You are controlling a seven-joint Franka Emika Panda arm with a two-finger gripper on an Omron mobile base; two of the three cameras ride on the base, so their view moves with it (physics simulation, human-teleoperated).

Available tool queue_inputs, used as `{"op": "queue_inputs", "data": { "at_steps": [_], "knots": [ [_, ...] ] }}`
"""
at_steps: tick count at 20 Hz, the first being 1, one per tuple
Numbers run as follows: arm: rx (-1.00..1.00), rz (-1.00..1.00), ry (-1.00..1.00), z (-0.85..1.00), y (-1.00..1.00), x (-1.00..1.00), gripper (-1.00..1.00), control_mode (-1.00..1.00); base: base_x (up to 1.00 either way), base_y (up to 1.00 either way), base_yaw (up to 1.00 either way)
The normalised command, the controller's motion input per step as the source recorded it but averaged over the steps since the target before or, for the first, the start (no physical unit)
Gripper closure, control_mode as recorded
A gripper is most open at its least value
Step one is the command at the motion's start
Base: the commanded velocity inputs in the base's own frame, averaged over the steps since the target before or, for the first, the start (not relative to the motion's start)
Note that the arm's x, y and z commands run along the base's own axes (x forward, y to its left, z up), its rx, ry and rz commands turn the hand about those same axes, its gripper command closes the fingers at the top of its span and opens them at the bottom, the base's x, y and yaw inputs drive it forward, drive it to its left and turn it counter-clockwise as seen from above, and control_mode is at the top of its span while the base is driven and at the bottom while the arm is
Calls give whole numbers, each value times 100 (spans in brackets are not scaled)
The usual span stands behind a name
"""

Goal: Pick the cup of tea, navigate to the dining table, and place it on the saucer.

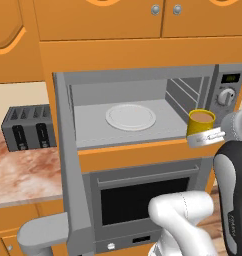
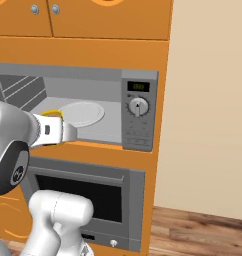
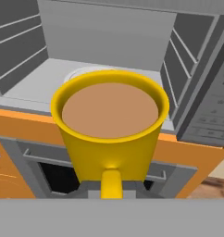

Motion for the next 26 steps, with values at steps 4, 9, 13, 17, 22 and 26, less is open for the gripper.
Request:
{"op": "queue_inputs", "data": {
  "at_steps": [4,9,13,17,22,26],
  "knots": [
    [0,0,0,0,0,0,100,-100,0,0,0],
    [0,0,0,0,0,0,100,100,-25,0,0],
    [0,0,0,0,0,0,100,100,-100,-1,-12],
    [0,0,0,0,0,0,100,100,-99,-30,-3],
    [0,0,0,0,0,0,100,100,-43,-50,34],
    [0,0,0,0,0,0,100,100,-8,-44,48]
  ]
}}
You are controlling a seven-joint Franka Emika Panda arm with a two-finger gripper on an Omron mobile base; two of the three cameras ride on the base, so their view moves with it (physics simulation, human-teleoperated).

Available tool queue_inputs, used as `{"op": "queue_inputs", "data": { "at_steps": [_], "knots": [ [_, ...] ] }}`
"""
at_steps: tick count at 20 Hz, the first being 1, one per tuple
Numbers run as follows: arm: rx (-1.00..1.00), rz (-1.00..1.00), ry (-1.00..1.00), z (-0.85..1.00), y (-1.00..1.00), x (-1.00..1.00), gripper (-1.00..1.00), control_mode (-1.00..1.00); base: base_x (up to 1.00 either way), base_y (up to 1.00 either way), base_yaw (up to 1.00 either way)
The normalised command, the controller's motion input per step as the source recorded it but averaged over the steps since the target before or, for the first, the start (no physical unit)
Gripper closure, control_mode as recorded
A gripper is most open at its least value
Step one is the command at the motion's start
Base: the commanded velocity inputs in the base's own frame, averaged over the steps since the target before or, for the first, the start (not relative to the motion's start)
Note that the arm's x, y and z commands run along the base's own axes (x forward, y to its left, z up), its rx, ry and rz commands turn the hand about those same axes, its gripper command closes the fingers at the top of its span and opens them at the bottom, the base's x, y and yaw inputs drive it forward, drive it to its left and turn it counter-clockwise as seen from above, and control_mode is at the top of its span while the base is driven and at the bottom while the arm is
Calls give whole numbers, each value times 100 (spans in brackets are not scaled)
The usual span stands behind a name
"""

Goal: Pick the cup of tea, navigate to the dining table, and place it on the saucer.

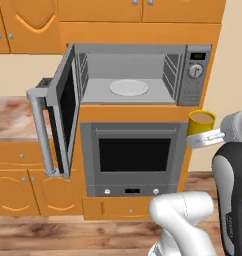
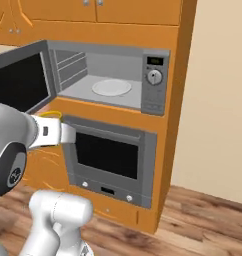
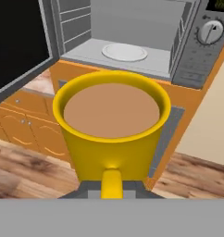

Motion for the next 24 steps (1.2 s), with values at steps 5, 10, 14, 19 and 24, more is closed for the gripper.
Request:
{"op": "queue_inputs", "data": {
  "at_steps": [5,10,14,19,24],
  "knots": [
    [0,0,0,0,0,0,100,100,-19,-7,70],
    [0,0,0,0,0,0,100,100,-11,-2,77],
    [0,0,0,0,0,0,100,100,-6,-7,73],
    [0,0,0,0,0,0,100,100,-3,-8,61],
    [0,0,0,0,0,0,100,100,-26,-1,64]
  ]
}}
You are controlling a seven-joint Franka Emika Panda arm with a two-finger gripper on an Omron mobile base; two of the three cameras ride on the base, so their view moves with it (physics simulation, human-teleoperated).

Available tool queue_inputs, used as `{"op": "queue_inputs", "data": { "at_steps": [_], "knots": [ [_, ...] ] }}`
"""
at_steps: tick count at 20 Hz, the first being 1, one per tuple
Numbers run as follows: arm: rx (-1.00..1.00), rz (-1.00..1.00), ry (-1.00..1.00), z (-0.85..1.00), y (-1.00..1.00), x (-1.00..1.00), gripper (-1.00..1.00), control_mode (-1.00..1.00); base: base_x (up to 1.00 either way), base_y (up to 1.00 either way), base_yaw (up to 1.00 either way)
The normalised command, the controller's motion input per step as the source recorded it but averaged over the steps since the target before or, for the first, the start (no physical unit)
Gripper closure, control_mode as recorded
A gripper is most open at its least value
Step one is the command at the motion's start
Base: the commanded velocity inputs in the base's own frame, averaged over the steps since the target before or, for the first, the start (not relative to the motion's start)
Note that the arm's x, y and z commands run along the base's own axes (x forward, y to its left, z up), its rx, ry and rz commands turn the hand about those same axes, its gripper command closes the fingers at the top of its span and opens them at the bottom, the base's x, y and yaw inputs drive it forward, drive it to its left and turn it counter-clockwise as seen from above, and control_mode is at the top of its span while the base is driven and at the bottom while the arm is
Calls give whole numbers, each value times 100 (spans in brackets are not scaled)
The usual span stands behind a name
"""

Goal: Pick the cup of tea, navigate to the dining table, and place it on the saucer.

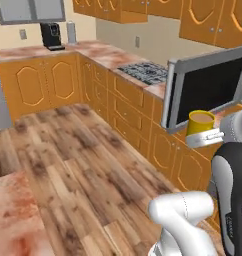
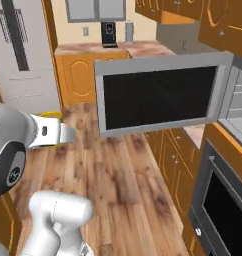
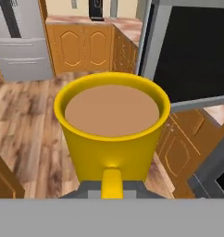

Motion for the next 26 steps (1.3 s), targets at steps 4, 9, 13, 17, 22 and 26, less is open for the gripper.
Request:
{"op": "queue_inputs", "data": {
  "at_steps": [4,9,13,17,22,26],
  "knots": [
    [0,0,0,0,0,0,100,100,-37,0,73],
    [0,0,0,0,0,0,100,100,-30,0,72],
    [0,0,0,0,0,0,100,100,-25,0,71],
    [0,0,0,0,0,0,100,100,-9,0,70],
    [0,0,0,0,0,0,100,100,-4,0,67],
    [0,0,0,0,0,0,100,100,-3,0,64]
  ]
}}
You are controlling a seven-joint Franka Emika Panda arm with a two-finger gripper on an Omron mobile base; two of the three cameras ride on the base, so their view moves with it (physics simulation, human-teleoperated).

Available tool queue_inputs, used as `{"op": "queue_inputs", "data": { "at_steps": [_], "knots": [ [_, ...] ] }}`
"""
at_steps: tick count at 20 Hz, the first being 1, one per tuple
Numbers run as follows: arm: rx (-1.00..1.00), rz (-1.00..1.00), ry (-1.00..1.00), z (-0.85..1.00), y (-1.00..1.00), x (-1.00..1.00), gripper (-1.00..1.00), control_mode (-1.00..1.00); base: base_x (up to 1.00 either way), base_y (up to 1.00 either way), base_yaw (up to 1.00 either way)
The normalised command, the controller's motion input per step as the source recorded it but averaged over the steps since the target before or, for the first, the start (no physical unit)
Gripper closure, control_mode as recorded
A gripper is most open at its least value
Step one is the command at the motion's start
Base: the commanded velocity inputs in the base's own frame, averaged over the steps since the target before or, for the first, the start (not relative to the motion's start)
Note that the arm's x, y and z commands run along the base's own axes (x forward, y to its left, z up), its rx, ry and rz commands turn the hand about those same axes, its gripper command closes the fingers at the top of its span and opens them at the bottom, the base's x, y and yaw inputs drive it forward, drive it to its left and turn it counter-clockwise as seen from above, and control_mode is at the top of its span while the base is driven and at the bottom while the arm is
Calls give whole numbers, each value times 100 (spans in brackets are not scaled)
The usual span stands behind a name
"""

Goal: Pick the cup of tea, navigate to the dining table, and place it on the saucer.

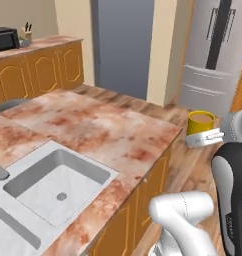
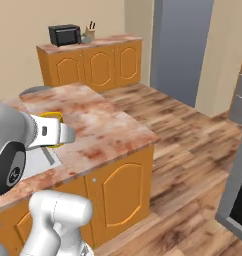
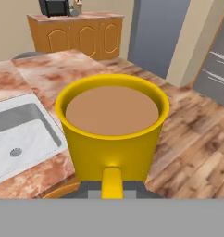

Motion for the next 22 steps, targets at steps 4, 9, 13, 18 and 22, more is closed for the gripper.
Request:
{"op": "queue_inputs", "data": {
  "at_steps": [4,9,13,18,22],
  "knots": [
    [0,0,0,0,0,0,100,100,-12,0,62],
    [0,0,0,0,0,0,100,100,-19,0,61],
    [0,0,0,0,0,0,100,100,-21,0,60],
    [0,0,0,0,0,0,100,100,-17,0,61],
    [0,0,0,0,0,0,100,100,-30,0,59]
  ]
}}
